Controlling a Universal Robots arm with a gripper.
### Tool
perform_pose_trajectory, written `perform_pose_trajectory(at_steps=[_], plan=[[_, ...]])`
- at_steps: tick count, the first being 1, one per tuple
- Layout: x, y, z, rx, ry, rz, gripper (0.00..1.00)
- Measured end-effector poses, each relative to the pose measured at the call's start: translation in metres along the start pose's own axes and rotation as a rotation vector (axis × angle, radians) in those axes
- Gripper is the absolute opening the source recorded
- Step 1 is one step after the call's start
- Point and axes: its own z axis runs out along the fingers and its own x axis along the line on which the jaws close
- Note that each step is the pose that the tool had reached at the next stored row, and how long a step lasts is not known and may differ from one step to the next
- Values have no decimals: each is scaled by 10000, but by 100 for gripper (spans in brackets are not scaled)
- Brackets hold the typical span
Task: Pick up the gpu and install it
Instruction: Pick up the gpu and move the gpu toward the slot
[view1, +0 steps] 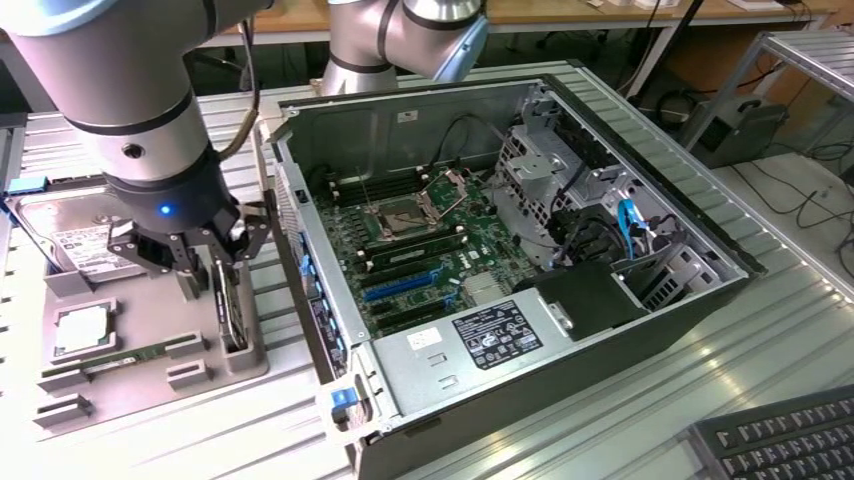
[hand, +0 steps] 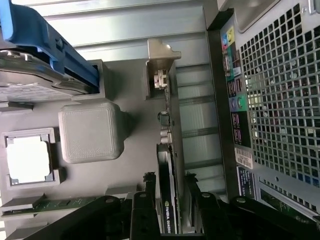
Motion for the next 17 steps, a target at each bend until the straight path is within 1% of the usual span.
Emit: perform_pose_trajectory(at_steps=[2,4,9,11,16,17], plan=[[3,-2,43,-9,2,2,36],[5,-3,73,-33,4,4,36],[8,-6,132,-122,17,11,36],[10,-7,155,-146,20,13,36],[11,-7,168,-147,20,13,36],[11,-8,173,-146,21,12,35]])
